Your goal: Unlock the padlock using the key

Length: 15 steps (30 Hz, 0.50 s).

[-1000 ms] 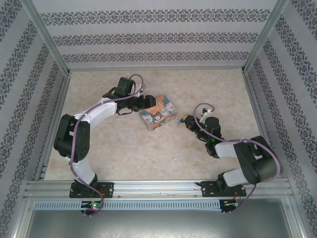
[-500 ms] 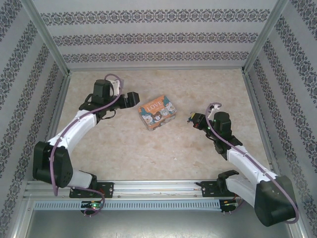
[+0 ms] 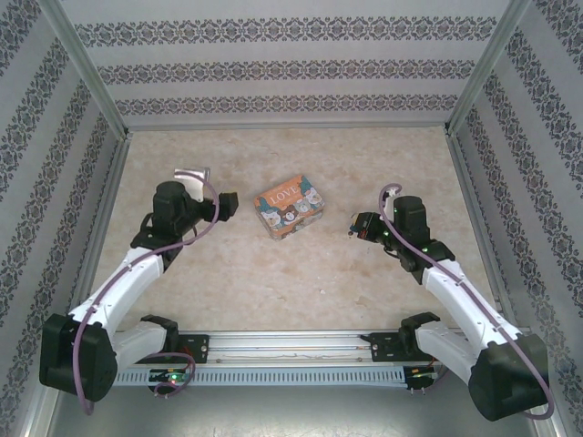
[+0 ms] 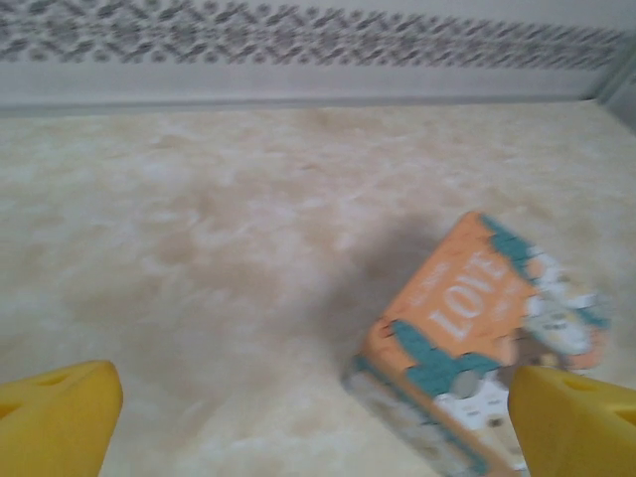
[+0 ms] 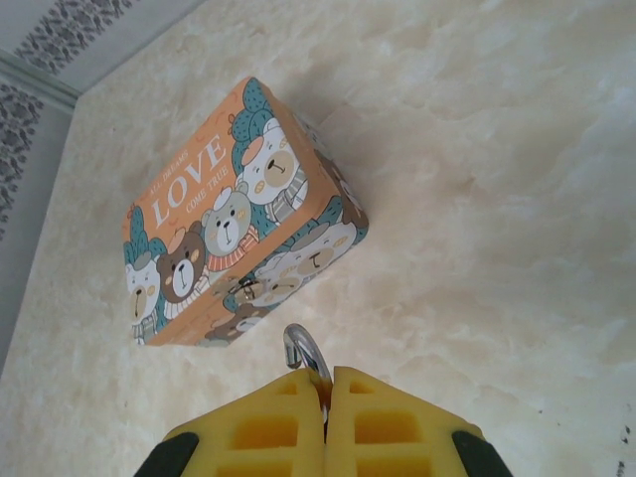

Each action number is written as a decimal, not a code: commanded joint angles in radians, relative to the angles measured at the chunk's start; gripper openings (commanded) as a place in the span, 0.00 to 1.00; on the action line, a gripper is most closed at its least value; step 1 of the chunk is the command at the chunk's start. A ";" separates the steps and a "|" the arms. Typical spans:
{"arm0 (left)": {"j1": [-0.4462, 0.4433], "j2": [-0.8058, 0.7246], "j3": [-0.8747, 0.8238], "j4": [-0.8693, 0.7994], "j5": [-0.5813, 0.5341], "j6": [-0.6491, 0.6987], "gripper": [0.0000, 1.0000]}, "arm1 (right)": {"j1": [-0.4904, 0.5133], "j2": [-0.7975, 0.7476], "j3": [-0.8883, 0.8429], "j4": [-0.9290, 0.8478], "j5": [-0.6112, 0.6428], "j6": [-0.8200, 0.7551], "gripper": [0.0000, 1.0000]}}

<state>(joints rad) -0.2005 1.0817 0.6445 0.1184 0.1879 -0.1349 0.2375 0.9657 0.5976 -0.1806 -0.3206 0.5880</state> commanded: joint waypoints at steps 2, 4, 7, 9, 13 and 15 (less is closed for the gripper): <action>0.013 -0.022 0.016 0.098 -0.110 0.086 0.99 | -0.007 0.007 0.075 -0.143 -0.038 -0.082 0.00; 0.013 -0.013 0.060 0.033 -0.049 0.142 0.99 | -0.007 0.003 0.088 -0.170 -0.034 -0.097 0.00; 0.014 0.000 0.109 -0.063 0.064 0.243 0.99 | -0.008 0.004 0.104 -0.200 -0.033 -0.111 0.00; 0.014 -0.007 0.084 -0.041 0.111 0.276 0.99 | -0.008 0.012 0.118 -0.226 -0.032 -0.120 0.00; 0.014 0.003 -0.102 0.248 0.090 0.237 0.99 | -0.008 0.034 0.166 -0.307 -0.055 -0.140 0.00; 0.014 0.009 -0.157 0.329 0.089 0.263 0.99 | -0.009 0.039 0.211 -0.398 -0.067 -0.173 0.00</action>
<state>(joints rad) -0.2005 1.0771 0.5594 0.2821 0.2581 0.0803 0.2375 1.0019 0.7380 -0.4603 -0.3557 0.4698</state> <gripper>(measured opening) 0.993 0.043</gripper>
